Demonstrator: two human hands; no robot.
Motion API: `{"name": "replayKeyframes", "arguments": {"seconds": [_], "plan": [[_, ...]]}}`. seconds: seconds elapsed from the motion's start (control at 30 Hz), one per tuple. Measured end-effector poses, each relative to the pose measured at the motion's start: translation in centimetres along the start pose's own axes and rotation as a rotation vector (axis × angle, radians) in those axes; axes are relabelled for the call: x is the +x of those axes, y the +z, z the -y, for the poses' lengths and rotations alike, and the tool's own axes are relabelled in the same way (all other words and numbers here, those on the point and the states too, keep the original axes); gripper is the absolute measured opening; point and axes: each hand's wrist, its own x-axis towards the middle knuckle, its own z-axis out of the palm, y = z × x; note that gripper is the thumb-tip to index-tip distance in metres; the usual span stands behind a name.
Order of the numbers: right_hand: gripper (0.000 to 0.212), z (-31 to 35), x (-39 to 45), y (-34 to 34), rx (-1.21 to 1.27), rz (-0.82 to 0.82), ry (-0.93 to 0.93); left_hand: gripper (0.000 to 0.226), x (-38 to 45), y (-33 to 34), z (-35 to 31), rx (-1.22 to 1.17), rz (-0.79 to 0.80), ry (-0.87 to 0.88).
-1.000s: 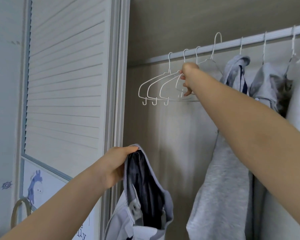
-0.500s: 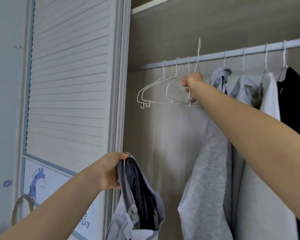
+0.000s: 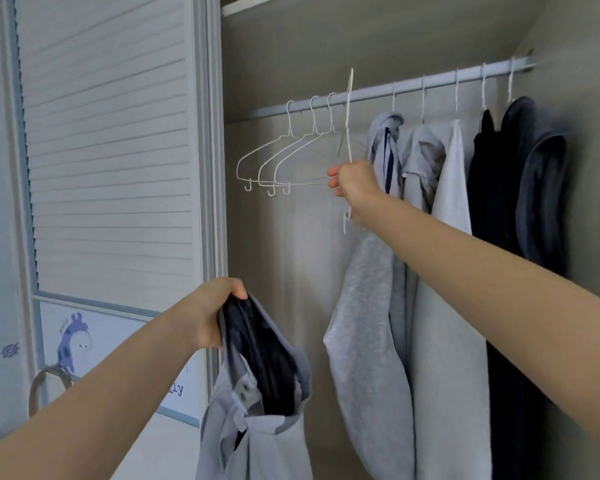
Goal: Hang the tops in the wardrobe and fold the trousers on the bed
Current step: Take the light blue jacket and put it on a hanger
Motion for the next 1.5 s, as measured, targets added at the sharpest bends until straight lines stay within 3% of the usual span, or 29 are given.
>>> {"name": "replayKeyframes", "arguments": {"seconds": [0.2,0.33,0.43,0.57,0.77,0.87,1.2,1.3,1.4,1.47,1.5], "plan": [[0.025,-0.3,-7.6,-3.2,0.015,0.066,0.107,0.005,-1.7,1.1,1.8,0.187,-0.066,0.184],[0.023,-0.7,-12.6,-7.1,0.109,0.274,0.227,0.001,-1.7,0.9,2.5,0.413,-0.195,0.357],[0.031,-1.2,-14.9,-11.0,0.241,0.475,0.32,0.01,-1.6,0.2,3.0,0.498,-0.276,0.427],[0.046,-2.1,-16.1,-15.4,0.272,0.719,0.381,0.016,-0.9,-0.9,3.6,0.509,-0.374,0.429],[0.037,-3.0,-16.6,-20.9,0.307,0.959,0.461,0.023,-0.5,-1.4,4.3,0.41,-0.459,0.324],[0.034,-4.1,-17.1,-22.4,0.315,1.046,0.528,0.025,-0.7,-1.0,4.6,0.445,-0.423,0.331],[0.034,-10.8,-20.8,-17.6,0.21,0.944,0.459,0.03,-3.1,5.3,4.0,0.656,-0.19,0.509],[0.035,-12.8,-22.0,-16.3,0.233,0.861,0.393,0.017,-4.4,6.9,3.4,0.433,-0.161,0.501],[0.041,-14.1,-22.8,-15.4,0.281,0.756,0.339,0.022,-6.0,8.6,2.2,0.201,-0.005,0.483],[0.043,-14.2,-22.7,-15.4,0.348,0.716,0.293,0.024,-7.1,9.2,1.3,0.295,0.04,0.583],[0.044,-14.0,-22.5,-15.6,0.399,0.704,0.277,0.024,-7.5,9.0,0.8,0.485,0.016,0.699]]}}
